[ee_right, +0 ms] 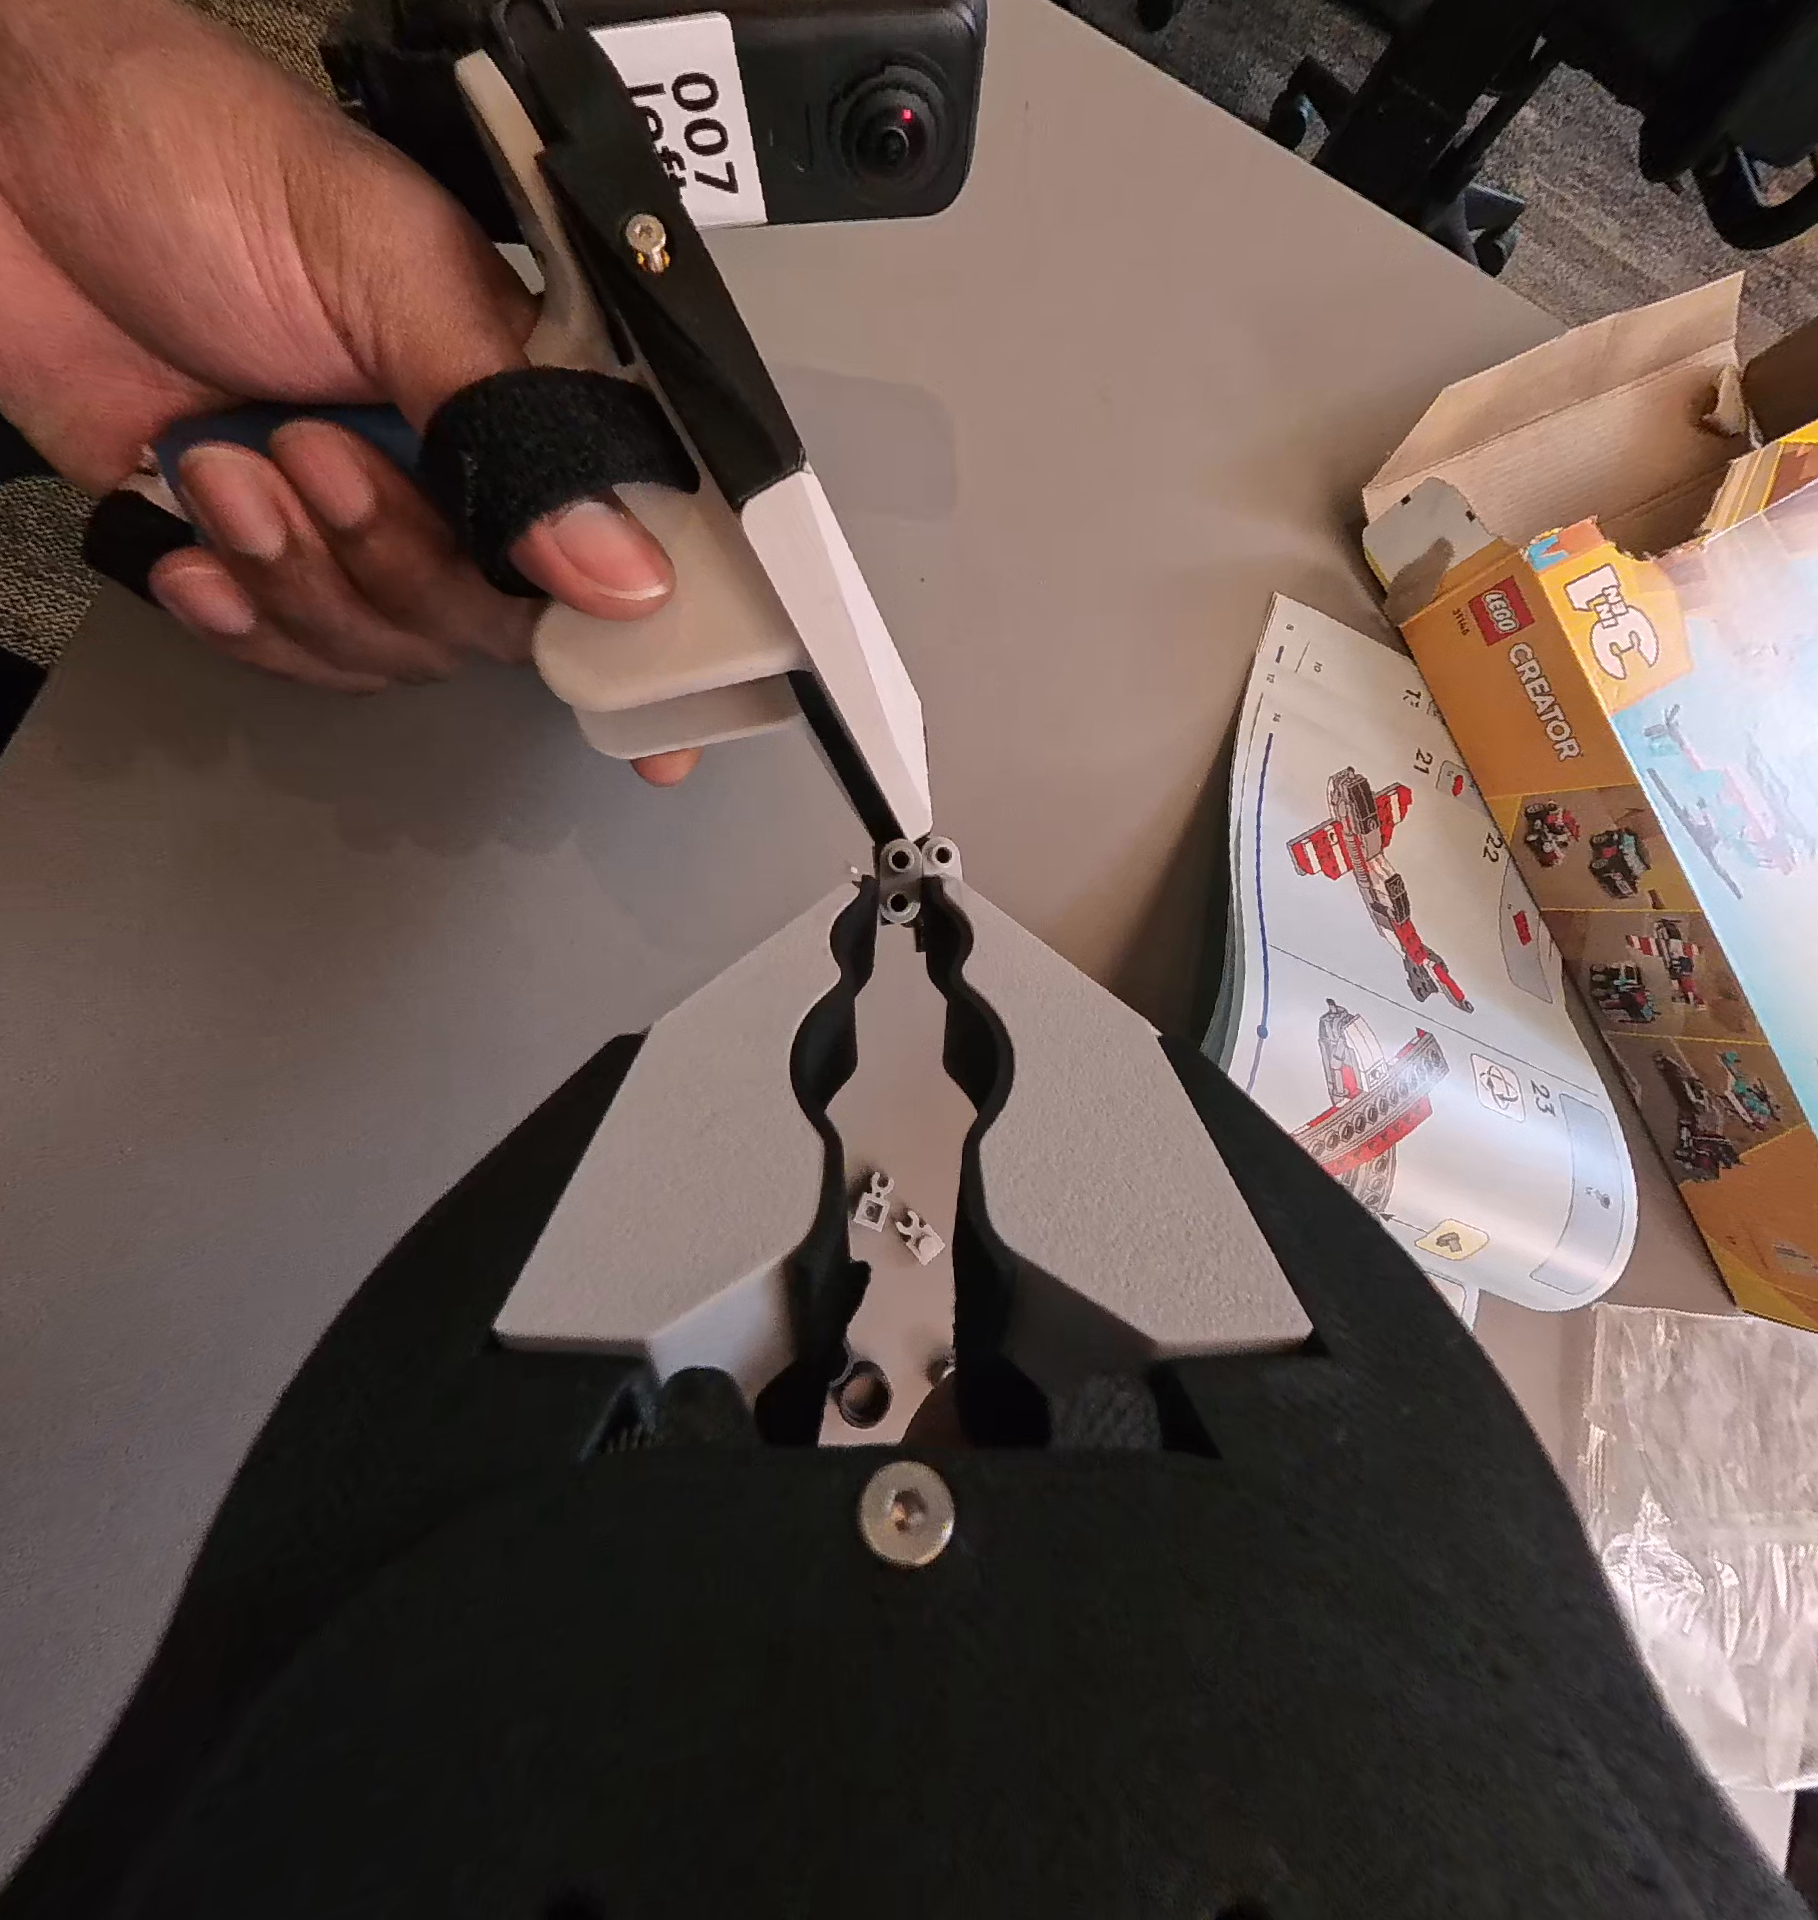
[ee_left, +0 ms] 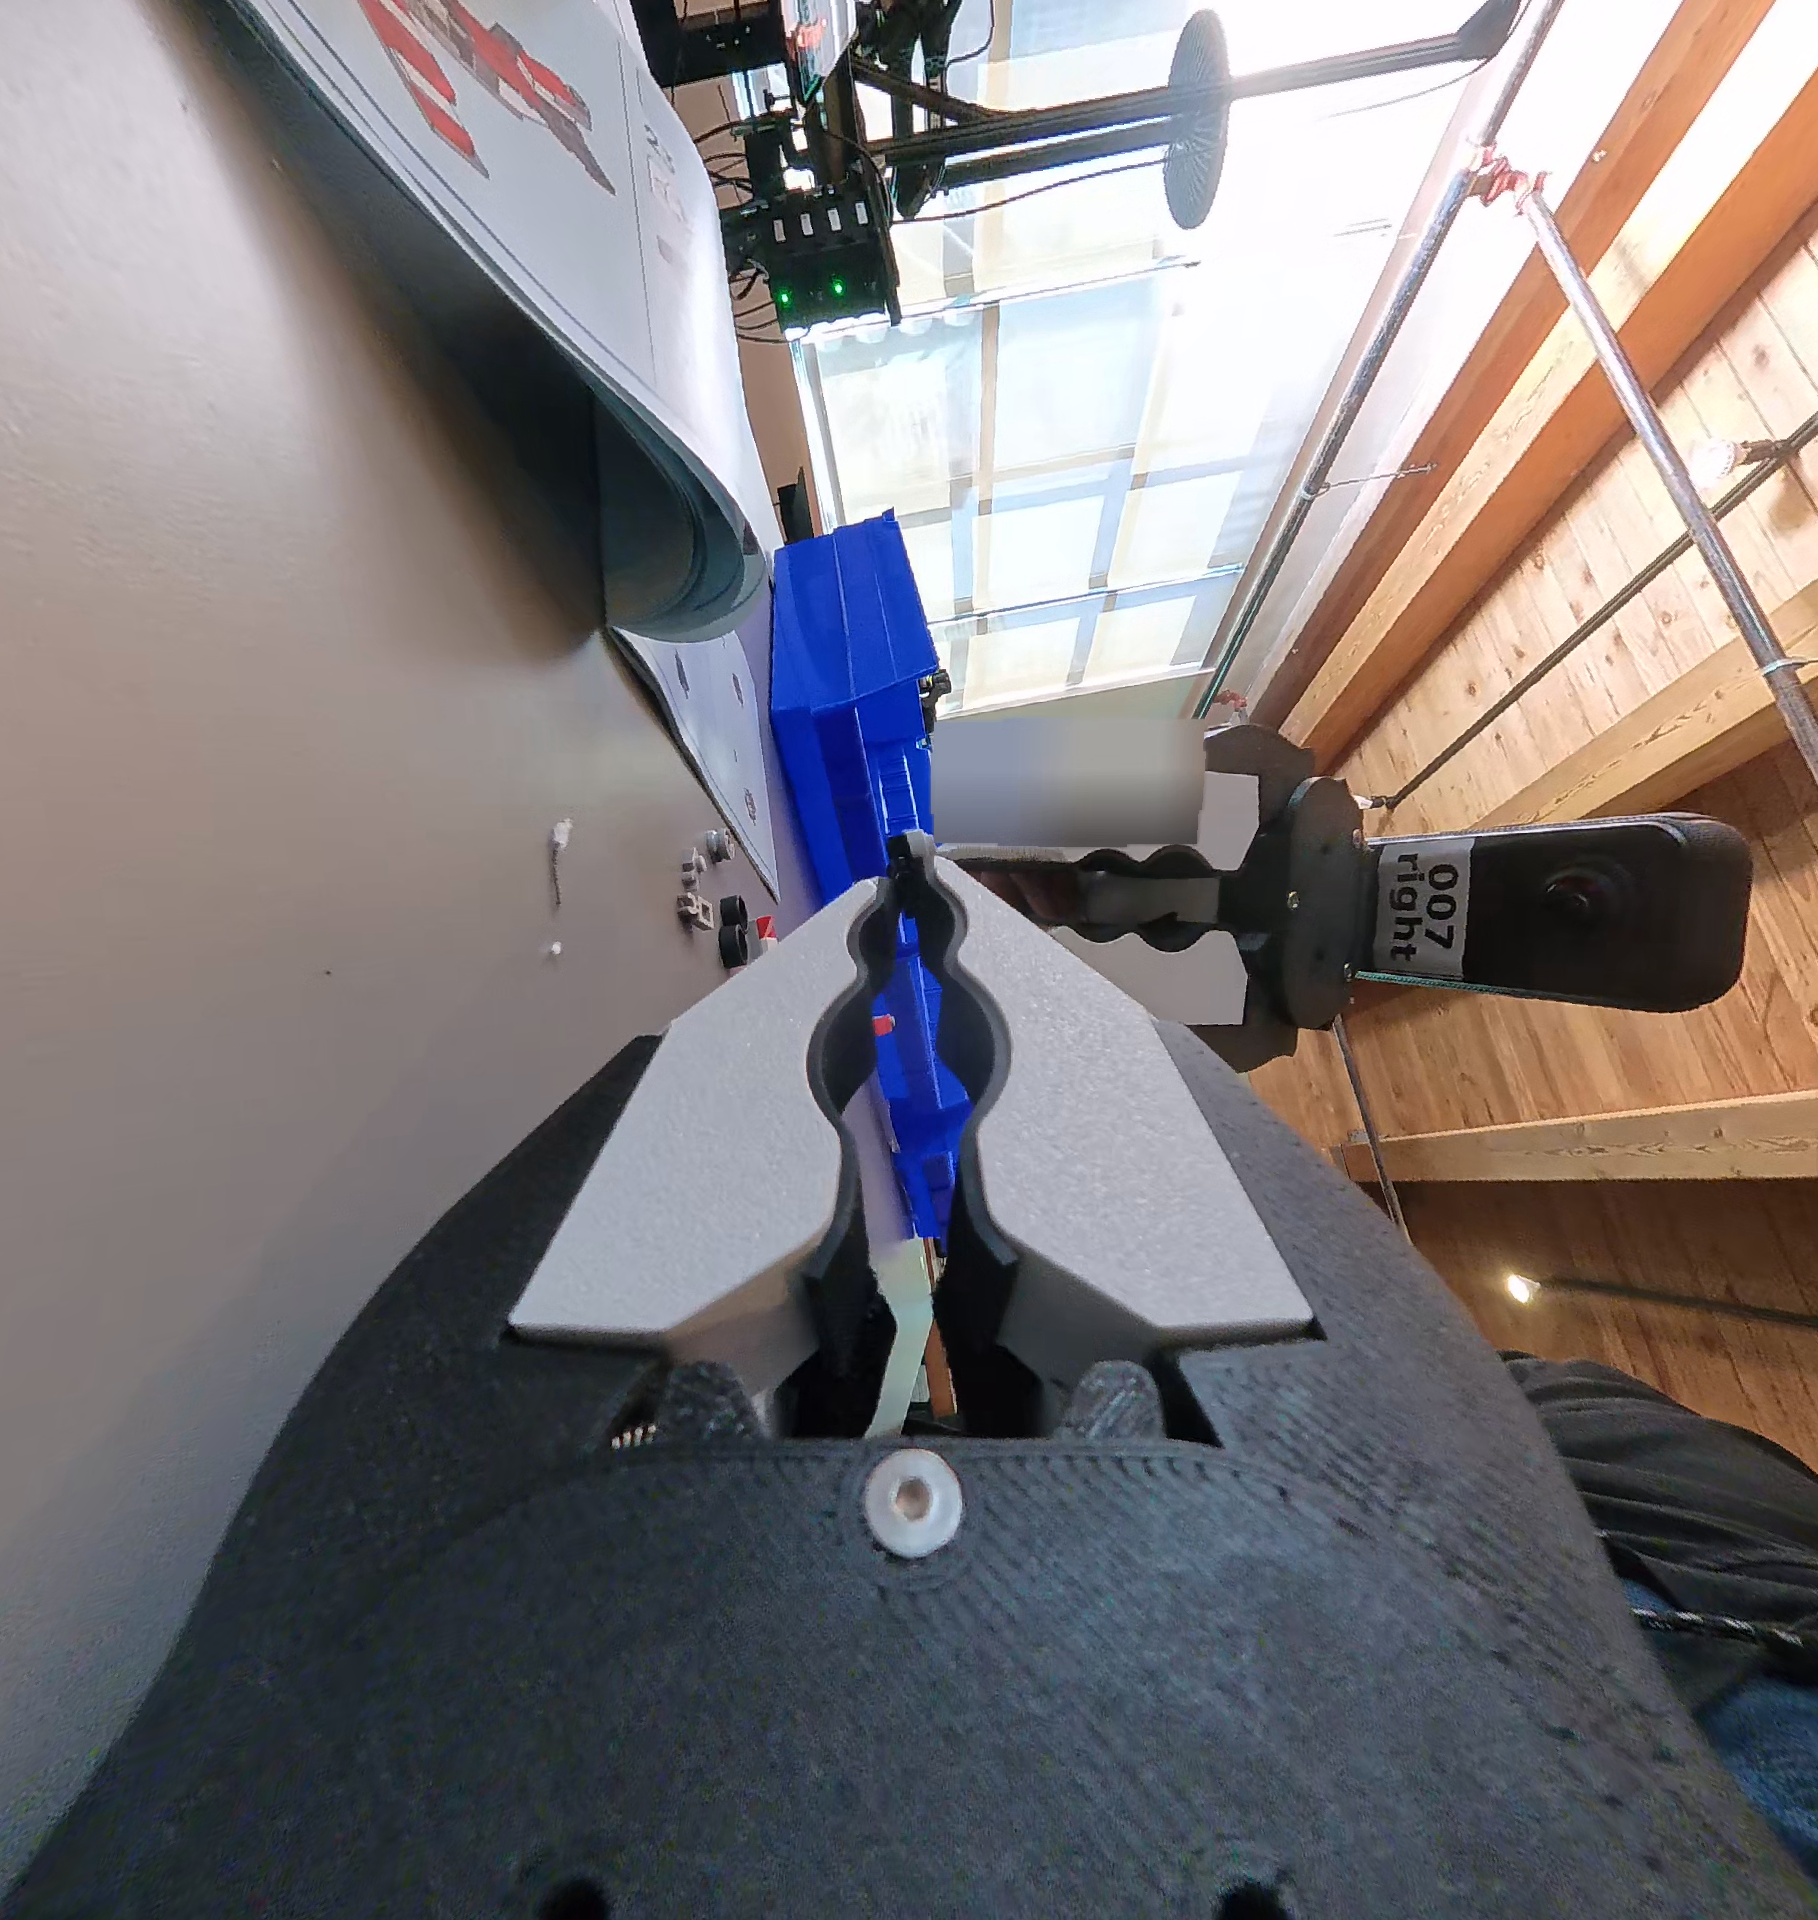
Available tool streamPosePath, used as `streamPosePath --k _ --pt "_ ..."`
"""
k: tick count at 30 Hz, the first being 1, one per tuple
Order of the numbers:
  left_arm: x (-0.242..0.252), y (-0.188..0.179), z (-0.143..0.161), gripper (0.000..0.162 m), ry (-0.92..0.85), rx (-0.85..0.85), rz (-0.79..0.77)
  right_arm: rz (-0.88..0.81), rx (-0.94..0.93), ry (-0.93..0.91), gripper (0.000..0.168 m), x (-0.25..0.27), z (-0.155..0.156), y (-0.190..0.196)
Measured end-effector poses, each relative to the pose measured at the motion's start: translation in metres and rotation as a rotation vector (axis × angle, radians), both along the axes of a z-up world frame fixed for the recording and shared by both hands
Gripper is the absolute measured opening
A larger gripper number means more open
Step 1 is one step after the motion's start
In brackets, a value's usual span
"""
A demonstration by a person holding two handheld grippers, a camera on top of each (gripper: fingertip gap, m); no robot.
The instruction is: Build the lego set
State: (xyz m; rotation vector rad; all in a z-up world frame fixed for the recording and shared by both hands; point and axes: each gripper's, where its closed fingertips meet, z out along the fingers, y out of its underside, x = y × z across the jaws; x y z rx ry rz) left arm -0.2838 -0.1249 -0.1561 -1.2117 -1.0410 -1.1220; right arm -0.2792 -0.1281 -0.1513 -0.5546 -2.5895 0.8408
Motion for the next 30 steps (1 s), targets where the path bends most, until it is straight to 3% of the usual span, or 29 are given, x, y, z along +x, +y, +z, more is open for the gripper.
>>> streamPosePath --k 30 --pt "-0.0019 -0.0002 -0.0008 0.002 -0.008 -0.001 0.008 -0.039 -0.004 0.020 0.011 -0.0041 -0.0004 0.0022"
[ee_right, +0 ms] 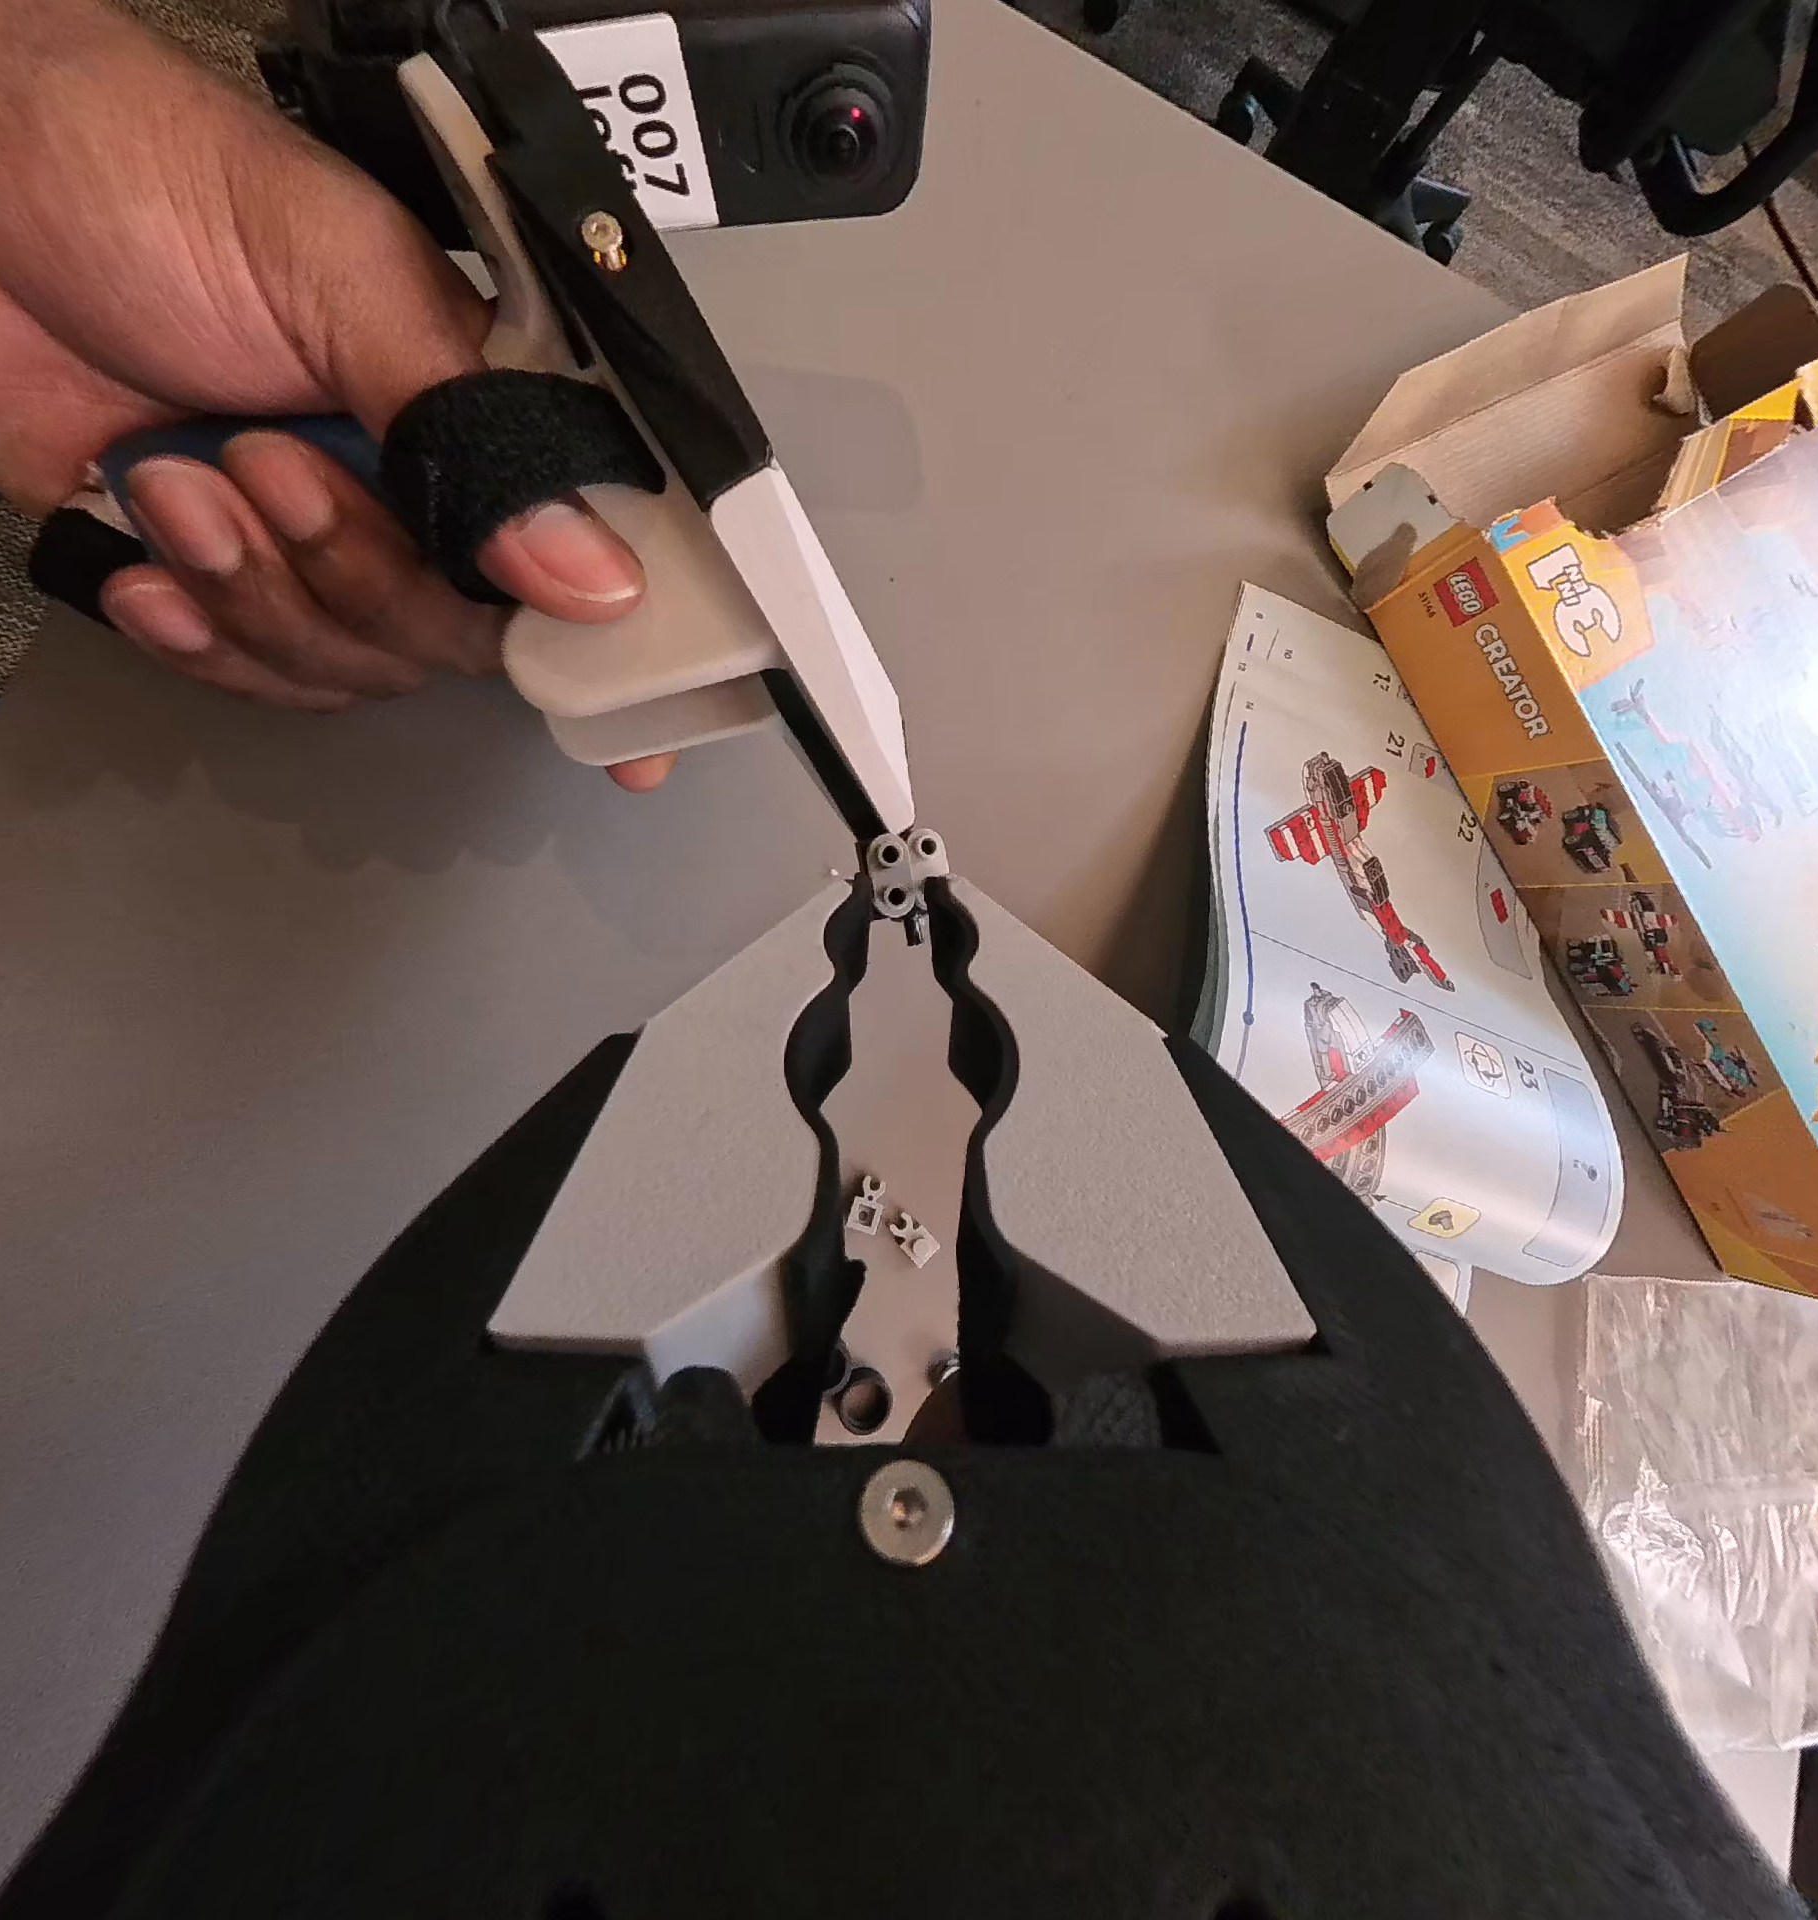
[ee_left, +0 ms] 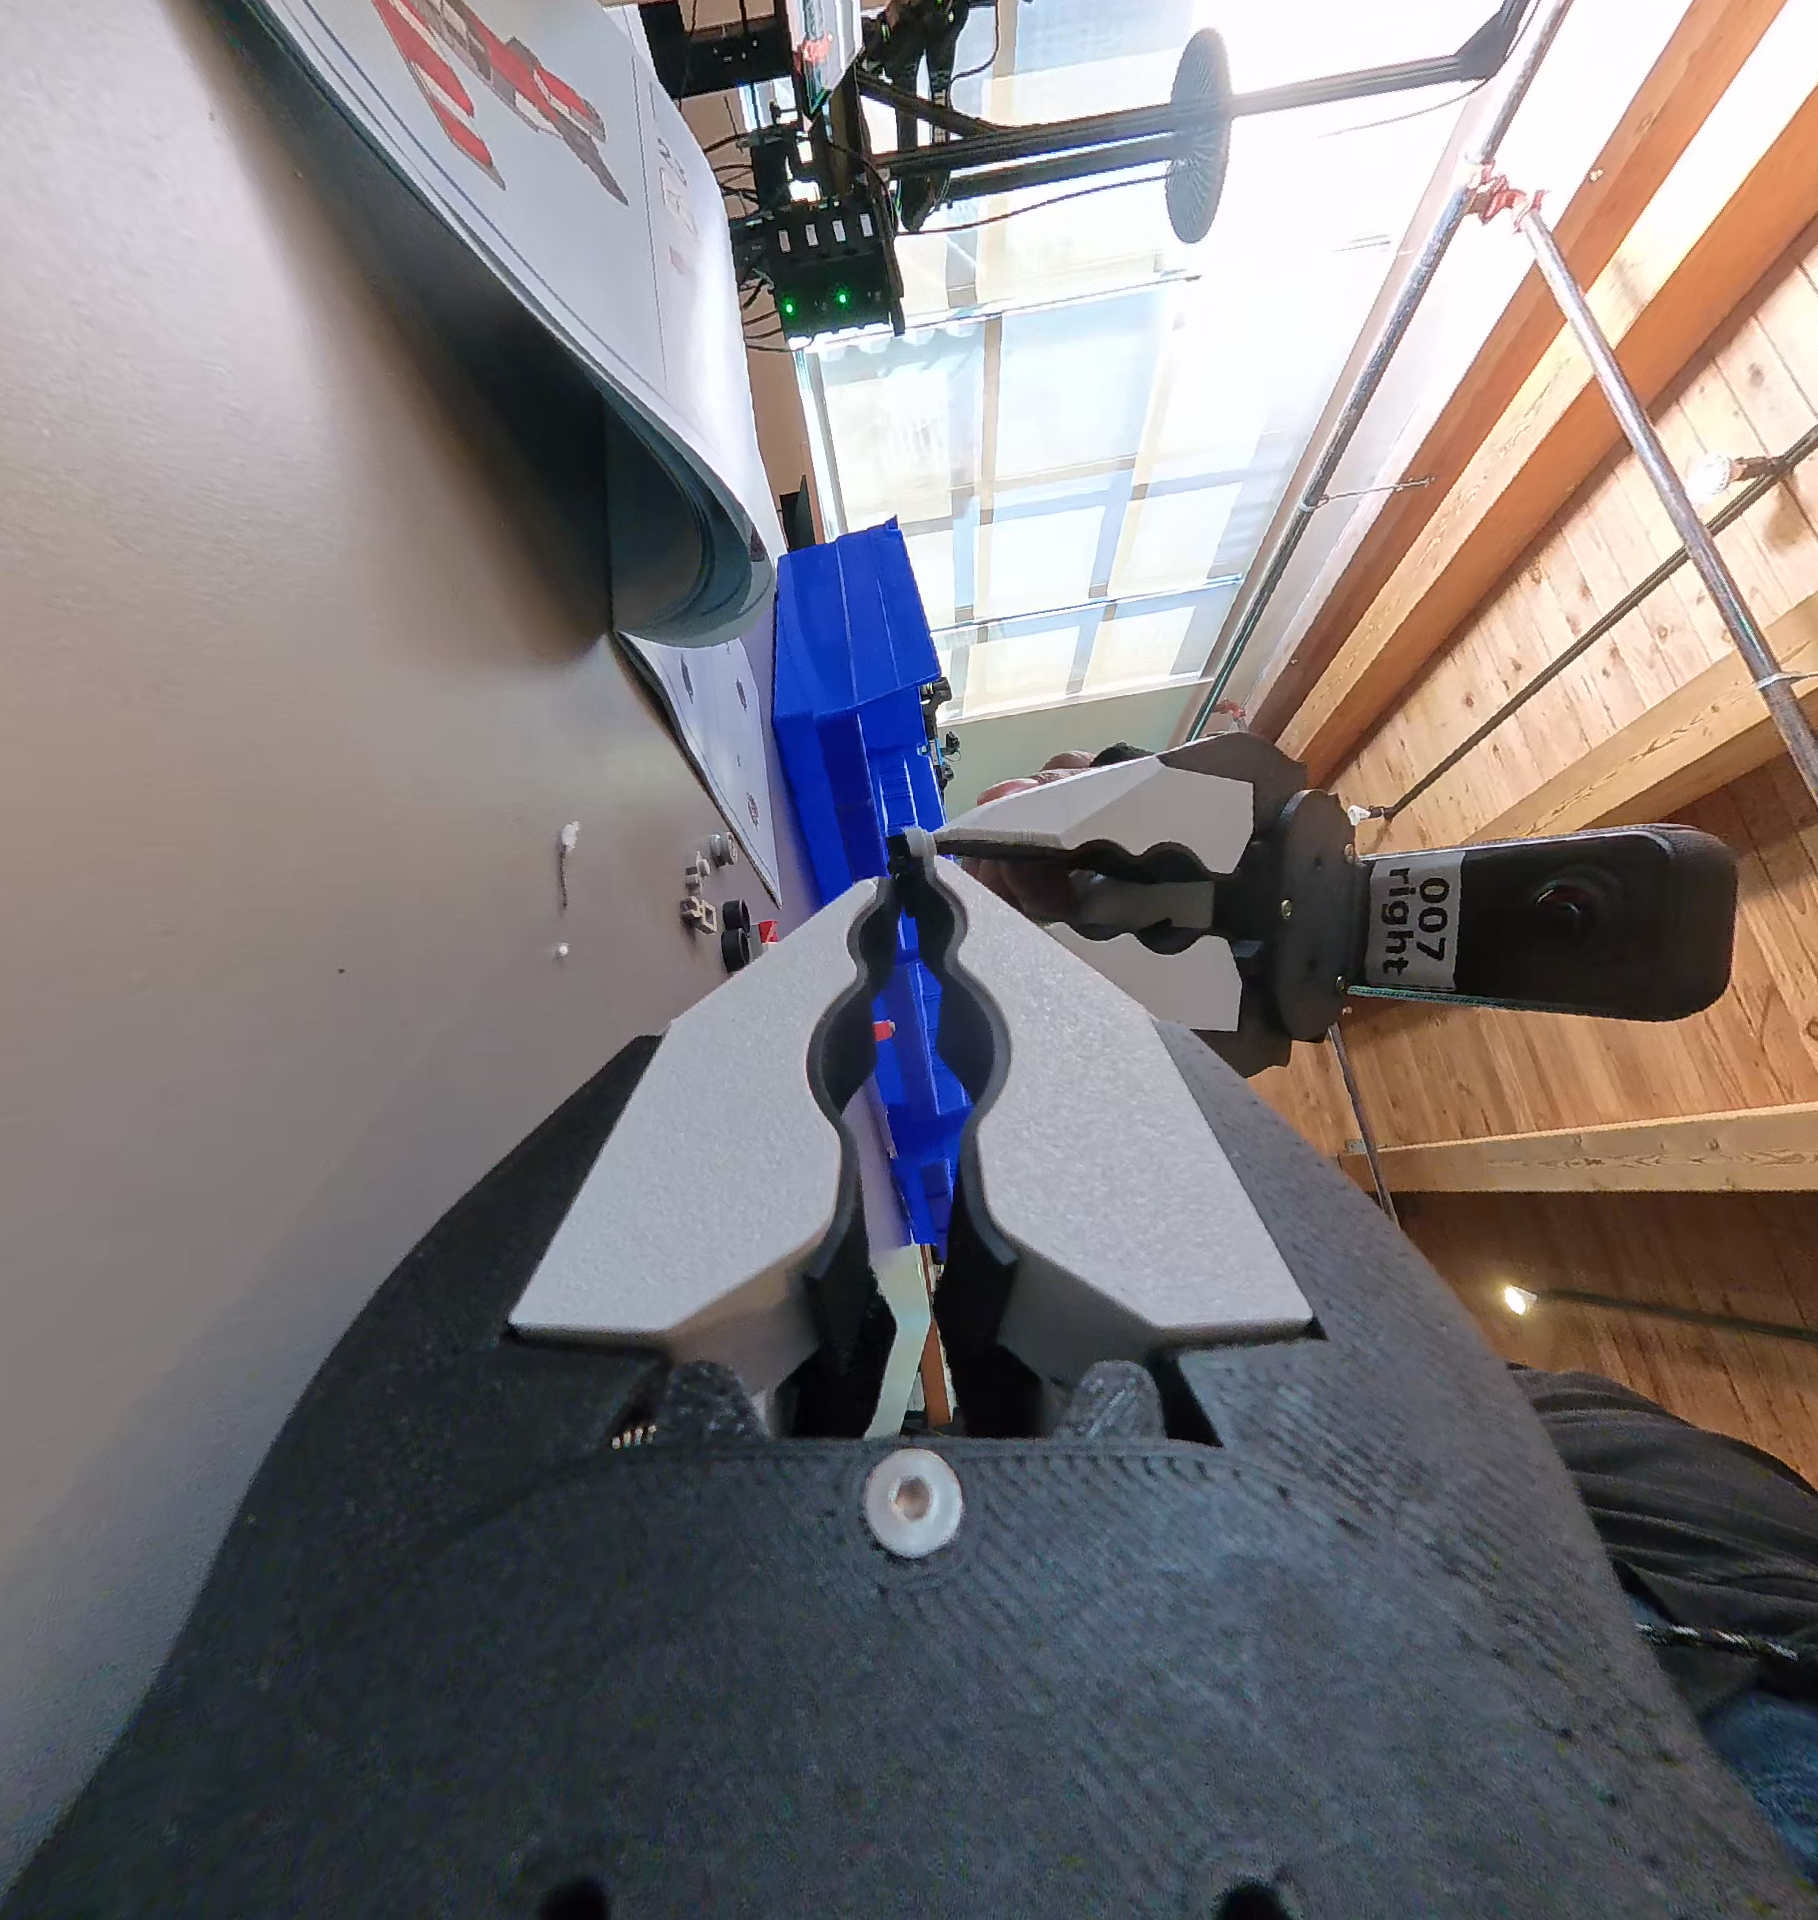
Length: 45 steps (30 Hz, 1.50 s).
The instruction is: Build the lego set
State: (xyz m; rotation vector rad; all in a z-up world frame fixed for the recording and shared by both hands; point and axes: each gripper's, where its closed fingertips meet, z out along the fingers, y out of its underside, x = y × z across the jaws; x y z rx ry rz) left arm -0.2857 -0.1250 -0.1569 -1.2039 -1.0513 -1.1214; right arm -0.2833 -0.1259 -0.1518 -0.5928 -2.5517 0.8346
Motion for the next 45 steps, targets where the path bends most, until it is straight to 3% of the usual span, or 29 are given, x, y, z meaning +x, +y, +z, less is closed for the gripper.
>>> streamPosePath --k 9,14,18,22,27,34,45 --pt "-0.001 0.000 0.000 0.002 -0.002 0.000 0.005 -0.009 -0.007 0.003 0.014 0.000 0.000 0.001" --pt "-0.003 -0.001 0.000 0.002 -0.006 0.005 0.013 -0.067 -0.046 0.011 0.024 0.001 0.005 0.006" --pt "-0.004 -0.002 0.005 0.001 -0.006 0.029 0.025 -0.279 -0.246 -0.016 0.030 0.002 0.013 0.012" --pt "-0.003 0.000 0.012 0.002 0.002 0.057 0.025 -0.538 -0.612 -0.157 0.037 0.007 0.021 0.012" --pt "0.001 0.003 0.018 0.002 0.012 0.078 0.018 -0.698 -0.994 -0.344 0.043 0.012 0.027 0.007" --pt "0.003 0.001 0.028 0.003 0.050 0.107 0.012 -0.747 -1.247 -0.485 0.044 0.008 0.026 0.004" --pt "0.011 0.005 0.035 0.002 0.098 0.135 -0.025 -0.744 -1.322 -0.509 0.023 0.007 0.026 0.005"
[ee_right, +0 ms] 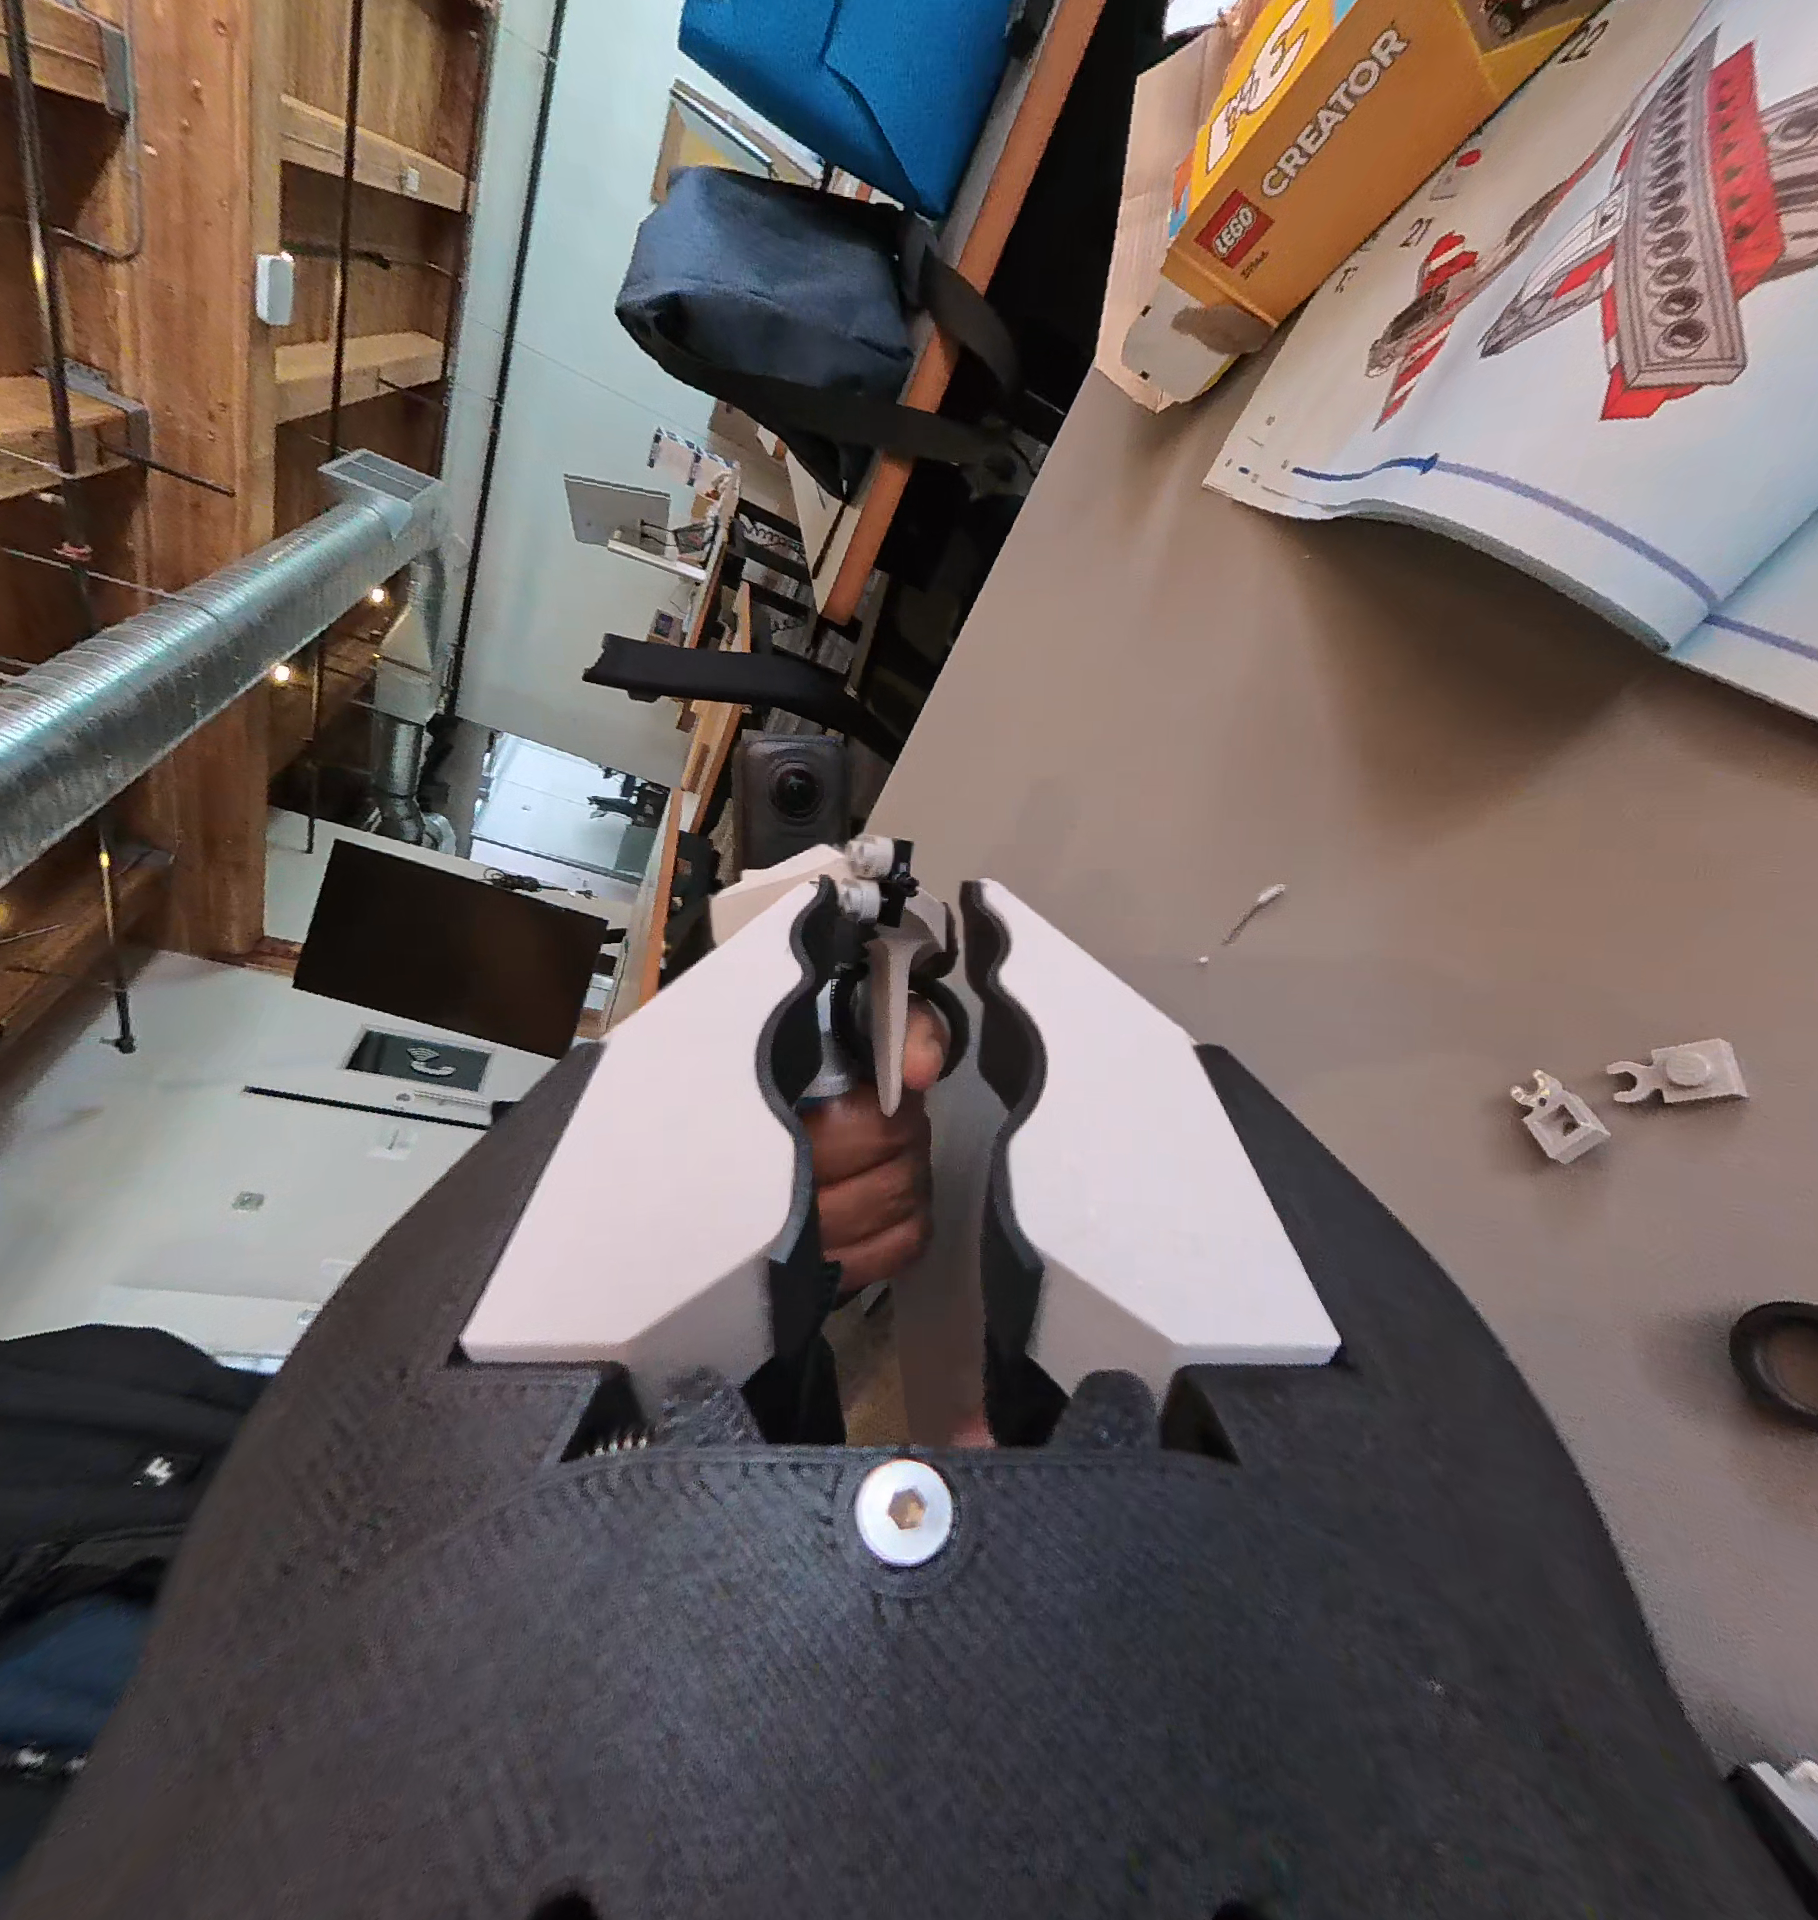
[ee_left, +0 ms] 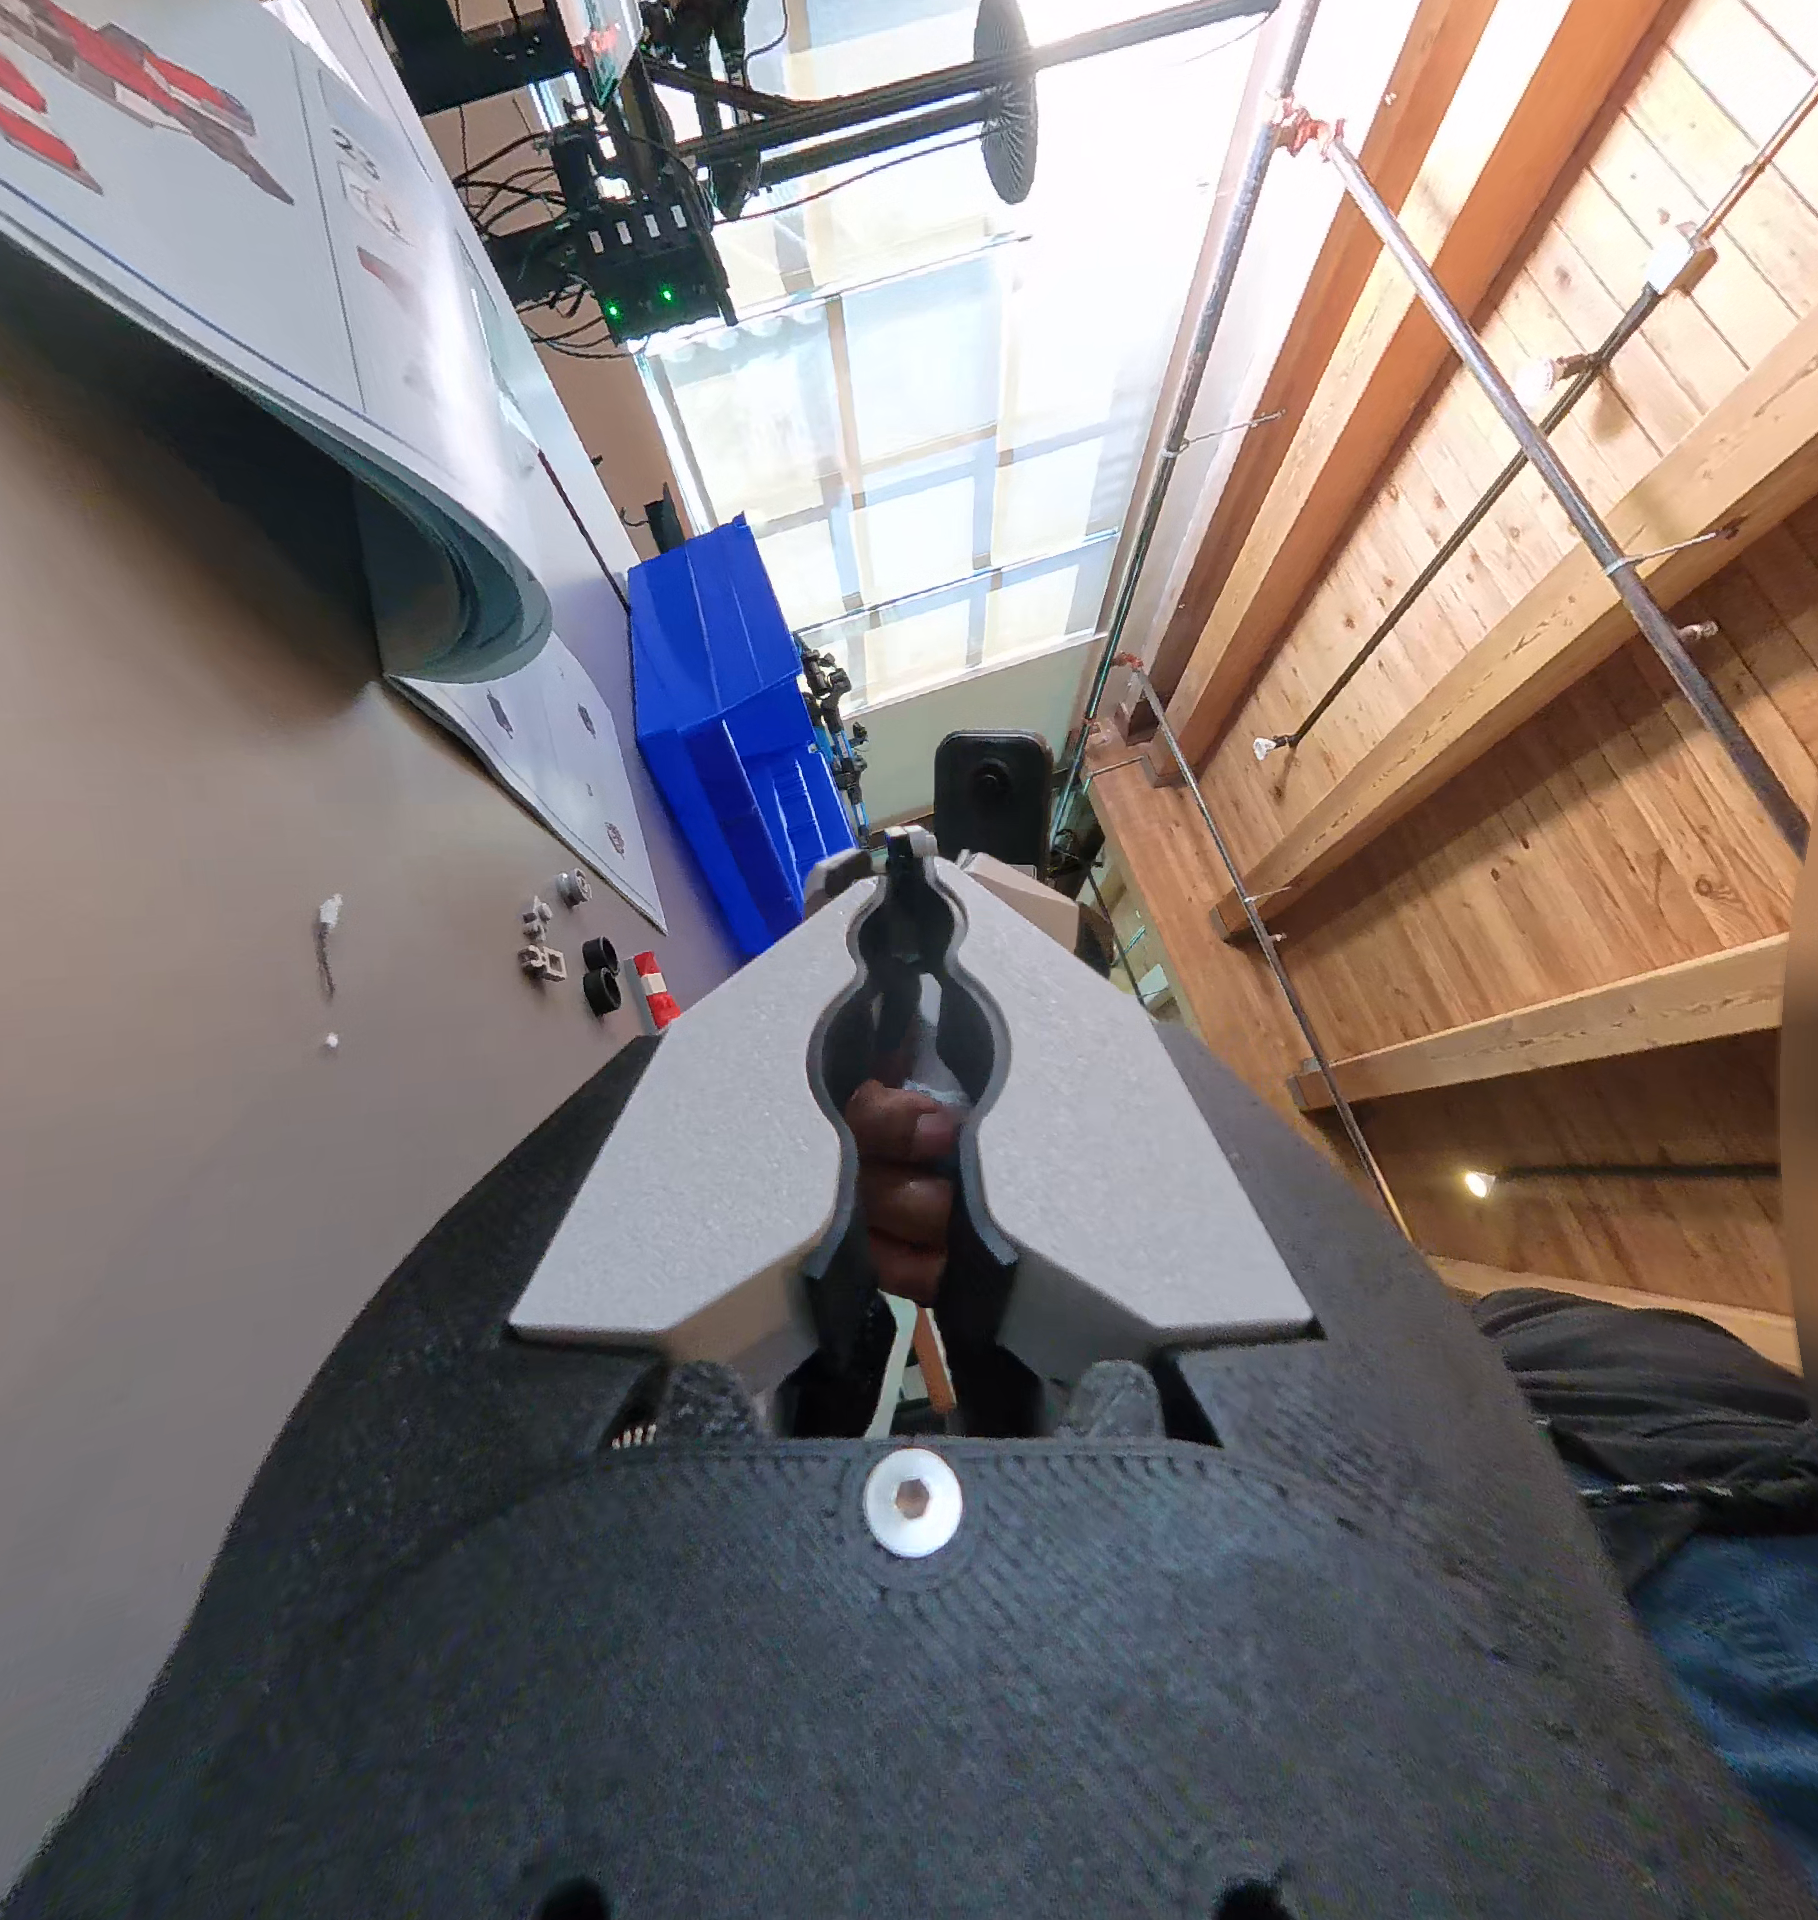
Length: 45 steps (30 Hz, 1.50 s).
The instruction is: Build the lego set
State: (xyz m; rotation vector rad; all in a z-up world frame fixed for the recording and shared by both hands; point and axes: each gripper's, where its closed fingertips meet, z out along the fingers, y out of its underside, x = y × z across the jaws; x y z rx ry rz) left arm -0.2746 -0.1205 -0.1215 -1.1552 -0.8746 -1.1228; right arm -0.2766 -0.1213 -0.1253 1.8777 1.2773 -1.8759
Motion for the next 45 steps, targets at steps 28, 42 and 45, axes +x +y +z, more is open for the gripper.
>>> streamPosePath --k 28,42,45 --pt "0.010 -0.001 0.027 0.002 0.113 0.114 -0.024 0.020 -0.013 0.169 0.008 0.009 0.032 -0.004" --pt "0.021 -0.005 0.049 0.007 0.221 0.223 -0.034 0.039 -0.092 0.221 0.008 0.017 0.052 -0.007" --pt "0.023 -0.005 0.051 0.007 0.262 0.220 -0.029 0.047 -0.099 0.229 0.008 0.020 0.055 -0.008"
